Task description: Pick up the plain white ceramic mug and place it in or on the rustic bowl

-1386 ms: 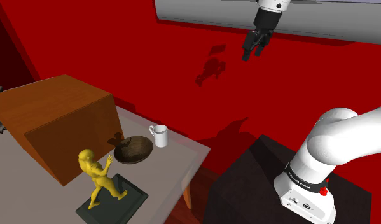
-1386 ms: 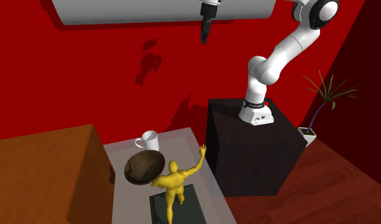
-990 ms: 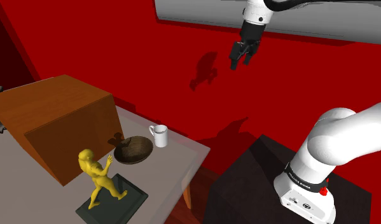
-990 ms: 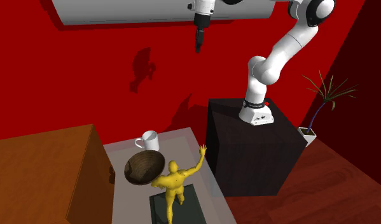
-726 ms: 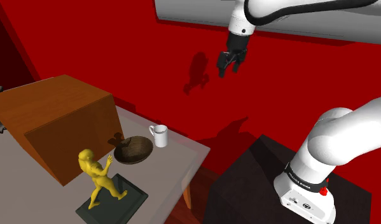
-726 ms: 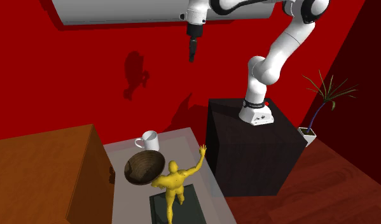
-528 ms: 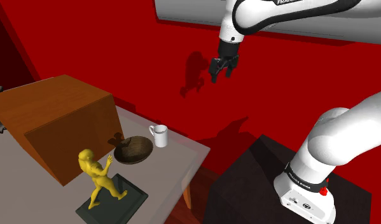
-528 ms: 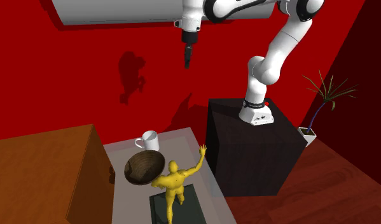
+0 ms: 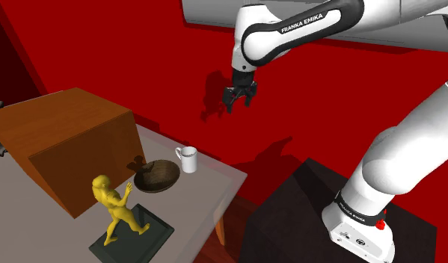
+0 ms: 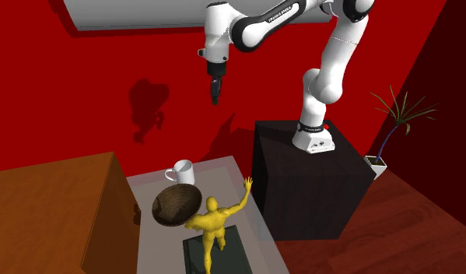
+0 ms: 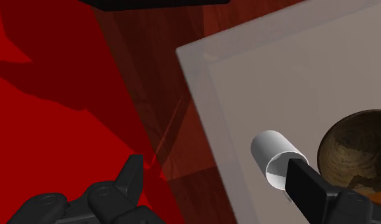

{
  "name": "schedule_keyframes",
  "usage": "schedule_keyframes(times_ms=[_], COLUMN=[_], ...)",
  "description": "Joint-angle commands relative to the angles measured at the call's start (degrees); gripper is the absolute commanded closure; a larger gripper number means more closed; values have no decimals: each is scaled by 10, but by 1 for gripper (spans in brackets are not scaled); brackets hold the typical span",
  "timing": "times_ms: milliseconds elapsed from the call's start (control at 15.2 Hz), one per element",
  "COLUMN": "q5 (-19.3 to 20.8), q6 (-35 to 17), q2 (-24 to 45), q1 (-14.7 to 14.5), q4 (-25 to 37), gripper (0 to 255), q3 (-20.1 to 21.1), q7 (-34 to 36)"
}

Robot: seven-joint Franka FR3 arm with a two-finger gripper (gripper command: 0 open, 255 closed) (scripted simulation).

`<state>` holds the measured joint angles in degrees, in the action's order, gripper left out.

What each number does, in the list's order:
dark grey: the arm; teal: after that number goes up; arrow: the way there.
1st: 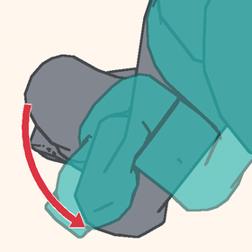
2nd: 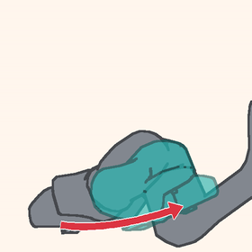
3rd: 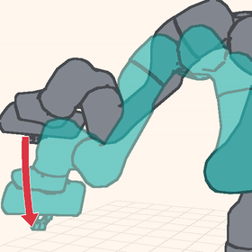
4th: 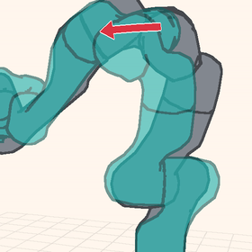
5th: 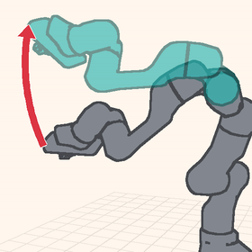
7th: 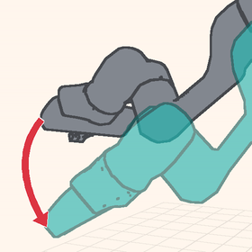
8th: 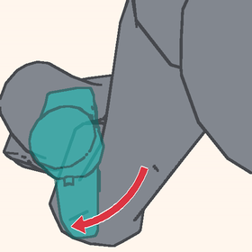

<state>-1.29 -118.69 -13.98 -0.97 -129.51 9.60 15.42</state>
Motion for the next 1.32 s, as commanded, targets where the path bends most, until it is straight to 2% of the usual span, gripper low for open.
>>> schedule_keyframes(times_ms=[0, 660, 1254], q5=[3, 38, 62], q6=[-25, -91, -99], q2=[45, 263, 468], q1=[-1, -22, -61], q4=[14, 132, 302], gripper=[0, 0, 0], q3=[8, 29, 20], q7=[18, 106, 163])
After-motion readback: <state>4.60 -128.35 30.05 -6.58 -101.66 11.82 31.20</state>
